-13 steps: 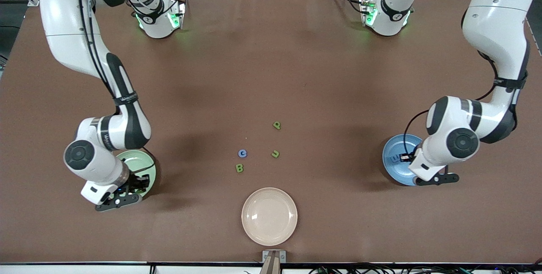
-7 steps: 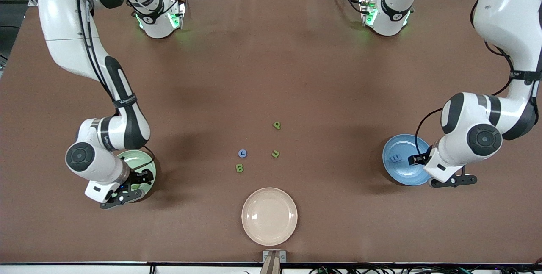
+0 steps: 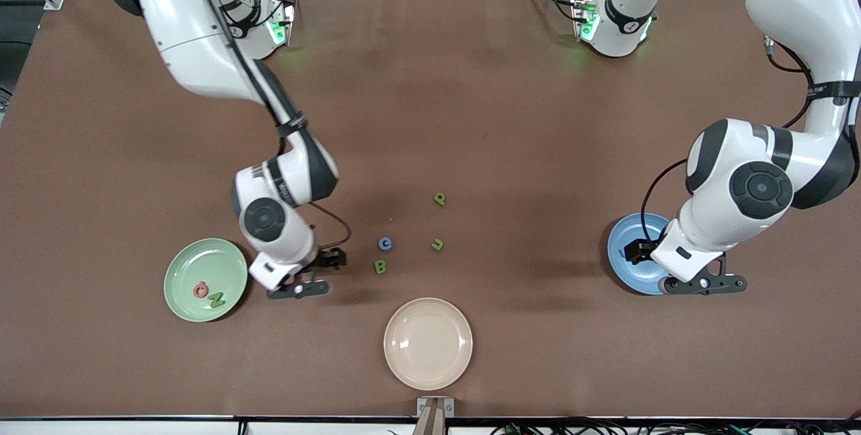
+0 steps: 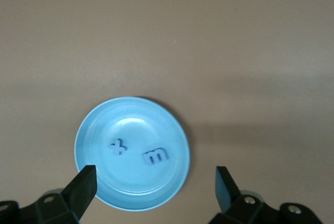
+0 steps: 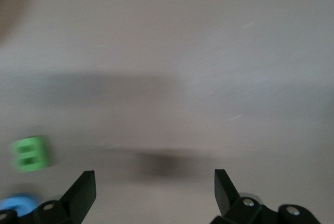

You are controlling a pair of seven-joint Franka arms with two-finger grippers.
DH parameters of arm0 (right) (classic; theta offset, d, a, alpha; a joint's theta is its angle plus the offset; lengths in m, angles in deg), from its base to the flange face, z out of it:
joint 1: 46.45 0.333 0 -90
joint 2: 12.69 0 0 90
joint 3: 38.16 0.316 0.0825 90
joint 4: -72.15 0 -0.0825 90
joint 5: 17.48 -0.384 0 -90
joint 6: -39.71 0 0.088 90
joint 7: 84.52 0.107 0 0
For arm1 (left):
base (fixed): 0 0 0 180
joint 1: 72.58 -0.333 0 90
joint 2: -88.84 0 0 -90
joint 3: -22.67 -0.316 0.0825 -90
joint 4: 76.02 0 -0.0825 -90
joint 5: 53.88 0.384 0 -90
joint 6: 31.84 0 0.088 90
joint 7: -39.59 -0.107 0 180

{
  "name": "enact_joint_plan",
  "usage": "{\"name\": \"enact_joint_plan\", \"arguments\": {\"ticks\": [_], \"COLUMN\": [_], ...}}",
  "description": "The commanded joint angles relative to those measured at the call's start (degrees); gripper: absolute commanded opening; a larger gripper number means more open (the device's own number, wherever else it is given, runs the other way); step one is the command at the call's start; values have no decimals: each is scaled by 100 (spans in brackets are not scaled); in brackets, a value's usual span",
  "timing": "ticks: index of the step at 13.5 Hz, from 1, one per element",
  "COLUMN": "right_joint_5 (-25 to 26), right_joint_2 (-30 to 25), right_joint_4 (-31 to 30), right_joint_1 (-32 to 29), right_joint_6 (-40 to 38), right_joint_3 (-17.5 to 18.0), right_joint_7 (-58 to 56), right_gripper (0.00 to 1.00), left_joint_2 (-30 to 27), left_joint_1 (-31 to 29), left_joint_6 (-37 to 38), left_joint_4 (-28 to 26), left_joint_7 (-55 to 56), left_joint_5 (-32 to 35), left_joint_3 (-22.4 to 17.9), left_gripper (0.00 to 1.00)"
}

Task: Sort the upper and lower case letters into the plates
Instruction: 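Grasp the blue c with the right gripper while the left gripper retracts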

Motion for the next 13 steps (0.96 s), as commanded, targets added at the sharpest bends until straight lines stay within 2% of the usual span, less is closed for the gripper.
{"name": "enact_joint_plan", "arguments": {"ticks": [1,3,7,10,12,13], "right_joint_5": [-11,-28,-2,16,16,25], "right_joint_2": [-12,41,261,375,411,411], "right_joint_4": [-51,-59,-68,-86,-86,-86], "right_joint_1": [485,680,987,997,997,997], "right_joint_6": [87,429,554,791,809,800], "right_joint_3": [-76,-85,-85,-85,-85,-85], "right_joint_7": [1174,1712,2267,2277,2268,2233], "right_gripper": [100,100,100,100,90,76], "left_joint_2": [-13,-284,-794,-1146,-1331,-1445], "left_joint_1": [-74,-135,-240,-276,-311,-381], "left_joint_6": [794,1226,1727,2010,2229,2247], "left_joint_4": [683,807,834,922,931,931], "left_joint_7": [-67,-67,-84,-67,-75,-76], "left_joint_5": [-1,8,-36,-649,-844,-854], "left_joint_3": [127,154,153,145,119,136], "left_gripper": [100,100,100,100,100,100]}}
